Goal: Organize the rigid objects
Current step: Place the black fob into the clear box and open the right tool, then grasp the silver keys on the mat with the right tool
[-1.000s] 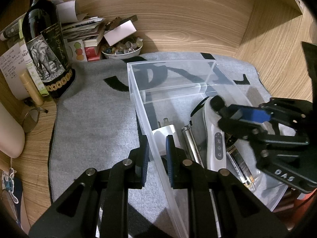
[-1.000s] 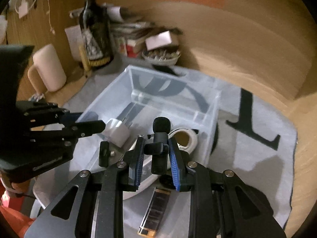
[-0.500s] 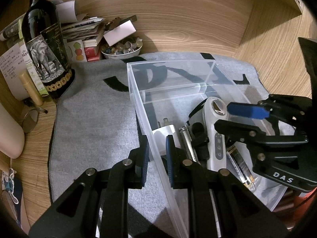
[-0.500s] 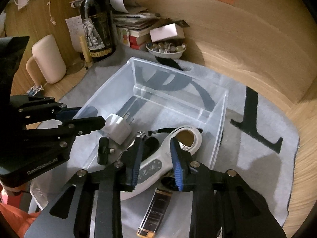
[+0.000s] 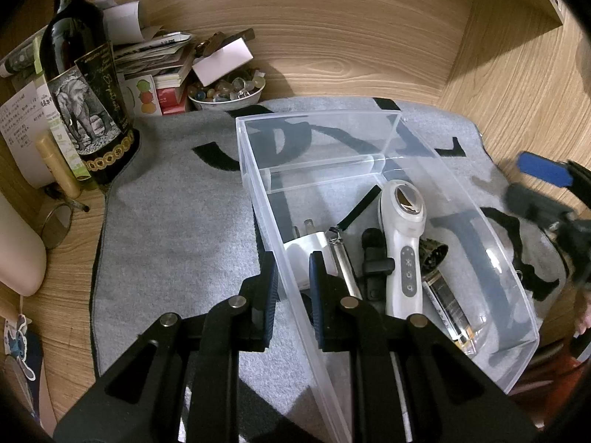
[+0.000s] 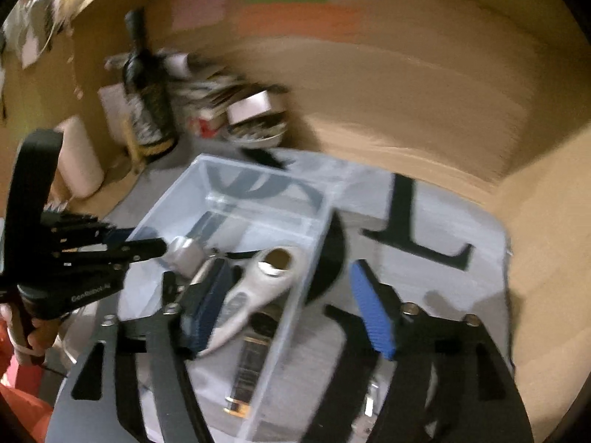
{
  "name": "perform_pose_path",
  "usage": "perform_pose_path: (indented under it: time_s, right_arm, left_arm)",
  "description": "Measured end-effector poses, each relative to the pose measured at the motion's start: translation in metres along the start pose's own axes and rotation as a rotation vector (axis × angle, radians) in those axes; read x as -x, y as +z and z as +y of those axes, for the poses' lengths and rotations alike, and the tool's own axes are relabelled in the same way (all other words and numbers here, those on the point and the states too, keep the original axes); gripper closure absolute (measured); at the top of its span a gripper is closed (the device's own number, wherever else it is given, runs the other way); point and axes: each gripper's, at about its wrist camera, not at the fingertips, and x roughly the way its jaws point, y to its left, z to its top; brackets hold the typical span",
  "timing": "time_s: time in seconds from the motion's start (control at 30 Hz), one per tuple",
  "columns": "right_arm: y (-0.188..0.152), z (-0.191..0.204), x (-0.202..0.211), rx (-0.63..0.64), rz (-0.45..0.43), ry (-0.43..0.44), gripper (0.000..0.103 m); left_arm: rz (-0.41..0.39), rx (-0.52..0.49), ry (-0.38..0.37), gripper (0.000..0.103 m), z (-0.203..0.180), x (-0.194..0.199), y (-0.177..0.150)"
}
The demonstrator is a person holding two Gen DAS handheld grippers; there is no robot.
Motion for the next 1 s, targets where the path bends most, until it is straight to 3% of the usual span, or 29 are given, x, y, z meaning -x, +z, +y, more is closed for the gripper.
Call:
perform_pose_path:
  time_s: [0.37,0.53,0.67,0.93,1.0]
  right_arm:
    - [-0.059,-0.065,0.03,-0.177,0.073,-0.175,0.03]
    - [-0.088,-0.077,0.02,-0.255,0.162,-0.173,0.029]
    - [-0.1,-0.074,0.008,-0.248,0.212,-0.187,0.029]
    - [-0.114,-0.065,-0.019,-0.254,0.257,-0.141,0.031]
    - [-0.114,-0.064,-0.018,-0.247,0.239,-0.152,0.042]
  left_arm:
    - [-0.002,0.002,-0.001,0.088,0.0,0.0,0.0]
    - [-0.001,0.002,-0.001,0.088,-0.001,0.0,0.0]
    - [-0.002,0.0,0.001,0.088,-0.001,0.0,0.0]
    - [0.001,-0.002,0.001,0.088,-0.002,0.0,0.0]
    - [-0.001,-0.003,0.004,0.088,-0.002,0.0,0.0]
